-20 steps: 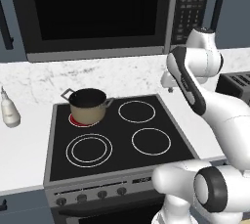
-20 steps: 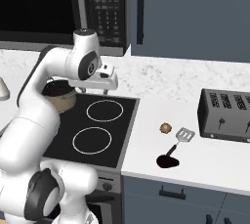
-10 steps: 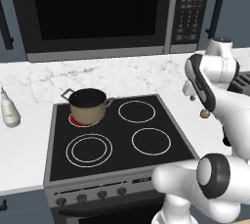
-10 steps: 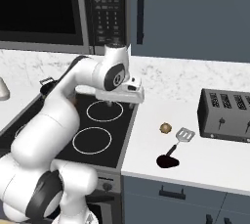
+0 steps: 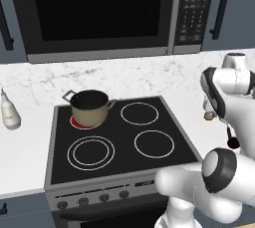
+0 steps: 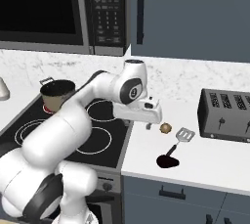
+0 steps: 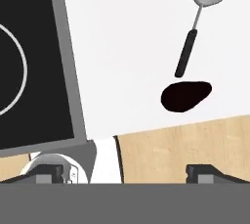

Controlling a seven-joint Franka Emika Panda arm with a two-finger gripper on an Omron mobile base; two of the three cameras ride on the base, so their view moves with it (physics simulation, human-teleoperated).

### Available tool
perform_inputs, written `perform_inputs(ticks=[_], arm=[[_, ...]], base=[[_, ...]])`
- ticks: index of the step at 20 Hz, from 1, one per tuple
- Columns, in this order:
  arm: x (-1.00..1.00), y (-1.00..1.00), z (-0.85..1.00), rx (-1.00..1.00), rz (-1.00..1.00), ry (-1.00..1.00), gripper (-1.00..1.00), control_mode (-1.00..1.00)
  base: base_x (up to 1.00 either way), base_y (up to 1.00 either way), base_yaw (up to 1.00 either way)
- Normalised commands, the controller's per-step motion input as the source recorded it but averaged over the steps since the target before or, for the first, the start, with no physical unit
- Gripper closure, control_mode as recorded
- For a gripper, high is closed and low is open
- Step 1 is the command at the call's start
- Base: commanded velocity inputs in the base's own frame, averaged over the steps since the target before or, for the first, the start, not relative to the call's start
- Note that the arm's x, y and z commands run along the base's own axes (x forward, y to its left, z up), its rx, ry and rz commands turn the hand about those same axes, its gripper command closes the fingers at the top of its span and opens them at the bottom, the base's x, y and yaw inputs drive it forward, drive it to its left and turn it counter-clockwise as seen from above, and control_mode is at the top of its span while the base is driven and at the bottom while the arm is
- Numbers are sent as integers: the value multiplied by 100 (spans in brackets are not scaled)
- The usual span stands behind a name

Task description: Put the avocado and mushroom in the pot. Retrieve the spatula and lightly stir the vegetables in the pot.

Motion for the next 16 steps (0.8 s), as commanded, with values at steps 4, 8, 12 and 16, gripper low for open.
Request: perform_inputs(ticks=[4,8,12,16], arm=[[-66,-43,-38,0,-16,1,-100,-100],[-27,-28,-33,0,-19,0,-100,-100],[7,-29,-29,0,-18,0,-100,-100],[24,-43,-31,1,-18,0,-100,-100]], base=[[0,0,0],[0,0,0],[0,0,0],[0,0,0]])
